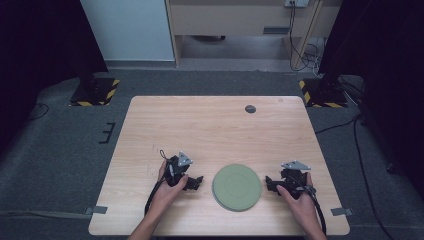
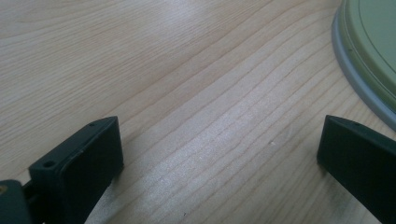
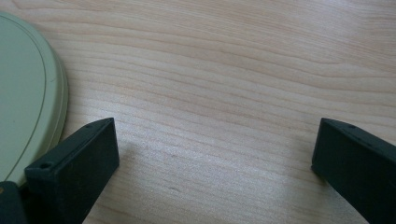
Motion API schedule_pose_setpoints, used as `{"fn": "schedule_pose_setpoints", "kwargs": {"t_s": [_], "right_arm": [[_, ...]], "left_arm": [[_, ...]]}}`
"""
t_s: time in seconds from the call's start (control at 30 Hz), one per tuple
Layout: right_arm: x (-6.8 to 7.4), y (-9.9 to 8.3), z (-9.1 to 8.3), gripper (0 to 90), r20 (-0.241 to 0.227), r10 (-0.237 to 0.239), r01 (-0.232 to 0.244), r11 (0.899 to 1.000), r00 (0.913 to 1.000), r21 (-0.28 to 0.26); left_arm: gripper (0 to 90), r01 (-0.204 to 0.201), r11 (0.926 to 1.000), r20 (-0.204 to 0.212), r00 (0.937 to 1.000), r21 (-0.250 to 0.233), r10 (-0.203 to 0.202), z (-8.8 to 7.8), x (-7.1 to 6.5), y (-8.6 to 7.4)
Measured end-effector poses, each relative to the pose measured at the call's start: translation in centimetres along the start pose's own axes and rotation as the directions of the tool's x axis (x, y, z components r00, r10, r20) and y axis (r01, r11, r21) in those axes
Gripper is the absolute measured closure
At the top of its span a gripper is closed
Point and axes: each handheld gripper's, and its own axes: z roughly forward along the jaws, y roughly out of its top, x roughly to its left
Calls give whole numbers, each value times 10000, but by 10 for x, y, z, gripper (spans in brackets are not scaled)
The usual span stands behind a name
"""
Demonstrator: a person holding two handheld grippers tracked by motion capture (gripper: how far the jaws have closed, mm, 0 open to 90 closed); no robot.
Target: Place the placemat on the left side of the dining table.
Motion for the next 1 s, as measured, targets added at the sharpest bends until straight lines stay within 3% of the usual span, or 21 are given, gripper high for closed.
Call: {"fn": "schedule_pose_setpoints", "kwargs": {"t_s": [0.43, 0.6, 0.7, 0.87, 1.0], "right_arm": [[2, -1, -3, 50, -128, -197, 196, 9998, 9997, -65], [-2, -1, -17, 45, -643, -387, 352, 9979, 9972, -552], [-3, -2, -19, 45, -702, -378, 341, 9980, 9968, -528], [5, -7, -36, 36, -1053, -602, 505, 9945, 9926, -922], [10, -6, -37, 37, -1254, -736, 607, 9928, 9894, -1037]], "left_arm": [[26, -72, 9999, 138, 9999, -148, 74, -3, -3, -2], [27, -207, 9991, 443, 9988, -370, 224, -8, -12, -2], [29, -235, 9988, 574, 9980, -436, 260, -10, -14, -2], [27, -346, 9972, 901, 9951, -661, 405, -21, -21, -6], [28, -504, 9959, 1074, 9925, -755, 583, -23, -27, -5]]}}
